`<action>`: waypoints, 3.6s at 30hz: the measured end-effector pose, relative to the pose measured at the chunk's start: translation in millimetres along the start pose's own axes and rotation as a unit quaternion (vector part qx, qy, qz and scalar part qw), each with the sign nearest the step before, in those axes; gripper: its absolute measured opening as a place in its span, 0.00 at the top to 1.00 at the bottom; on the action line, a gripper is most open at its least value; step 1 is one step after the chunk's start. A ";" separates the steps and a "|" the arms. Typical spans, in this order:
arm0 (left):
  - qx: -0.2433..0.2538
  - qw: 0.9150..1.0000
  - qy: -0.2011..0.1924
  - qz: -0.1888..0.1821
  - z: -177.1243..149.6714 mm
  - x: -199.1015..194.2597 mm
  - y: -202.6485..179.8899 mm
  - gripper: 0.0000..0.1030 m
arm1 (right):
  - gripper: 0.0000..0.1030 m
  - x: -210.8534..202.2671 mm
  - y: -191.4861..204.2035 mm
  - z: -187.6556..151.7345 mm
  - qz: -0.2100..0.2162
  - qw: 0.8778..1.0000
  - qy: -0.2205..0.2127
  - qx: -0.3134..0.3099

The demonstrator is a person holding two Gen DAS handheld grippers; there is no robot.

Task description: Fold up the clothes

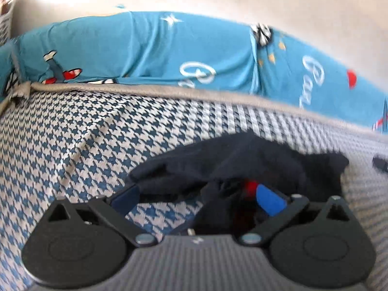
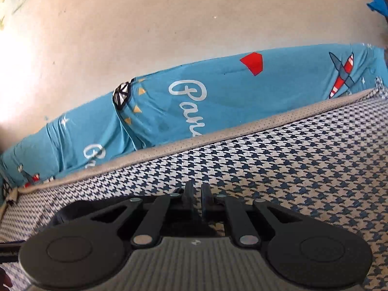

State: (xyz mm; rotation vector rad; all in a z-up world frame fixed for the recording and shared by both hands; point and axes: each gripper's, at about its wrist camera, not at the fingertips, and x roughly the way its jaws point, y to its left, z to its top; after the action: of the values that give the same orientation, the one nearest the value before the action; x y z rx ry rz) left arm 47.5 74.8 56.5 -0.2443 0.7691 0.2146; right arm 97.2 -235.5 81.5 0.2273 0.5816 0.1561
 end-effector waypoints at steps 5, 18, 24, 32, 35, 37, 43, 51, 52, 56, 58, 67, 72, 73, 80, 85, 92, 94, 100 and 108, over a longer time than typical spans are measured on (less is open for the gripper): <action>-0.021 0.999 0.002 0.029 2.4 7.1 10.2 0.00 | 0.92 9.9 10.2 -3.8 0.049 0.998 0.032 0.003; -0.001 0.997 0.060 0.041 -13.4 33.5 11.9 0.00 | 0.67 25.5 85.7 -32.7 0.156 0.979 0.078 -0.103; 0.000 0.998 0.056 0.037 -17.0 28.0 15.1 0.00 | 0.55 29.7 109.9 -34.9 0.187 0.973 0.067 -0.116; -0.024 0.998 0.028 0.045 -10.0 17.3 20.3 0.00 | 0.89 39.0 132.9 -51.1 0.166 0.967 0.077 -0.178; -0.022 0.999 0.007 0.041 -6.0 9.6 16.4 0.00 | 0.93 31.5 124.1 -43.0 0.160 0.973 0.059 -0.155; -0.028 0.999 -0.009 0.042 -3.2 4.1 16.4 0.00 | 0.93 24.5 116.1 -33.8 0.155 0.978 0.048 -0.131; -0.059 0.997 -0.010 0.053 -0.2 5.8 27.2 0.00 | 0.97 -15.0 91.0 -14.0 0.141 0.983 0.002 -0.116; -0.100 0.993 -0.012 0.067 3.9 8.0 41.6 0.00 | 0.97 -33.7 53.5 -12.6 0.126 0.986 0.023 -0.102; -0.103 0.992 -0.007 0.069 3.4 9.4 42.6 0.00 | 0.96 -31.4 54.9 -13.8 0.124 0.986 0.030 -0.104; -0.096 0.991 0.034 0.090 -4.9 22.6 43.7 0.00 | 0.96 -25.1 70.8 -17.0 0.136 0.984 0.034 -0.113; -0.101 0.990 0.046 0.090 -6.6 25.4 46.2 0.00 | 0.95 -23.8 82.8 -18.5 0.150 0.981 0.025 -0.124; -0.104 0.983 -0.015 0.148 4.7 6.6 54.9 0.00 | 0.67 -14.9 141.5 -37.4 0.203 0.959 0.000 -0.200; -0.128 0.978 -0.029 0.161 7.3 -0.3 69.6 0.00 | 0.55 -6.1 171.2 -55.7 0.207 0.942 0.002 -0.266; -0.130 0.978 -0.029 0.162 7.5 -0.4 71.6 0.00 | 0.54 -3.5 176.5 -59.6 0.207 0.938 0.002 -0.278; -0.141 0.978 -0.014 0.151 9.6 7.1 74.4 0.00 | 0.47 24.2 200.7 -85.6 0.197 0.914 0.022 -0.353; -0.142 0.979 -0.005 0.144 9.2 10.0 73.5 0.00 | 0.44 34.0 213.3 -104.4 0.179 0.891 0.004 -0.416; -0.141 0.979 -0.006 0.145 8.9 8.8 73.1 0.00 | 0.75 44.7 220.3 -117.6 0.150 0.879 -0.011 -0.453; -0.141 0.979 -0.007 0.145 8.9 8.5 73.0 0.00 | 0.88 46.5 218.1 -115.6 0.144 0.884 -0.005 -0.444; -0.147 0.977 -0.030 0.151 16.4 0.8 75.3 0.00 | 0.96 21.9 190.0 -81.3 0.121 0.921 -0.033 -0.368; -0.153 0.977 -0.031 0.147 19.9 1.4 76.6 0.00 | 0.96 -10.9 152.4 -35.4 0.088 0.959 -0.070 -0.261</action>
State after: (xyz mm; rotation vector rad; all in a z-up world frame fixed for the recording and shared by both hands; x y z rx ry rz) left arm 40.2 153.7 58.6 -0.4126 0.7058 0.6215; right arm 56.0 -85.0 97.5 -0.2229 0.3607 0.4556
